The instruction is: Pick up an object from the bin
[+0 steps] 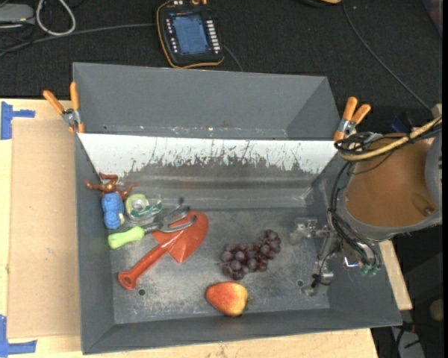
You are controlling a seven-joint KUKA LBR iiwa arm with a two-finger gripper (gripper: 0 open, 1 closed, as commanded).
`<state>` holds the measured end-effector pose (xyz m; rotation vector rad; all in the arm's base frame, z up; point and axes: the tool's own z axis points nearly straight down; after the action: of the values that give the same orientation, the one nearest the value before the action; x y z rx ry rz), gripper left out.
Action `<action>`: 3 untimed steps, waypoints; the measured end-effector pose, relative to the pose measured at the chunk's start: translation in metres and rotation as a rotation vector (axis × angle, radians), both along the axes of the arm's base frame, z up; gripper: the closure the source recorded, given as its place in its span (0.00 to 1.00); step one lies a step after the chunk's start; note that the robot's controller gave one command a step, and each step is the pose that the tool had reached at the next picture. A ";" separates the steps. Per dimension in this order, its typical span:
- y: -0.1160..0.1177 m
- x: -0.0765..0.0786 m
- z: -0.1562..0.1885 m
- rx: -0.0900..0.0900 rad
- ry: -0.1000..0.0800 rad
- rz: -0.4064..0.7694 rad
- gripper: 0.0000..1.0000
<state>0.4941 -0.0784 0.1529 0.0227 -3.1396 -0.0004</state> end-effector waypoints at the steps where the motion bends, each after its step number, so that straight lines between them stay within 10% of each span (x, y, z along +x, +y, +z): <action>1: 0.000 0.000 0.000 0.000 0.000 0.000 0.00; 2: 0.006 -0.003 -0.013 -0.002 -0.006 0.021 0.00; 3: 0.014 0.052 0.053 -0.001 -0.006 0.346 0.00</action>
Offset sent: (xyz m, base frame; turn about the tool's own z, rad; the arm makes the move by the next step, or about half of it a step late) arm -0.0157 0.0315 -0.0587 -0.1184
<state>0.5460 -0.0643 0.2063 0.5645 -3.0951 0.0022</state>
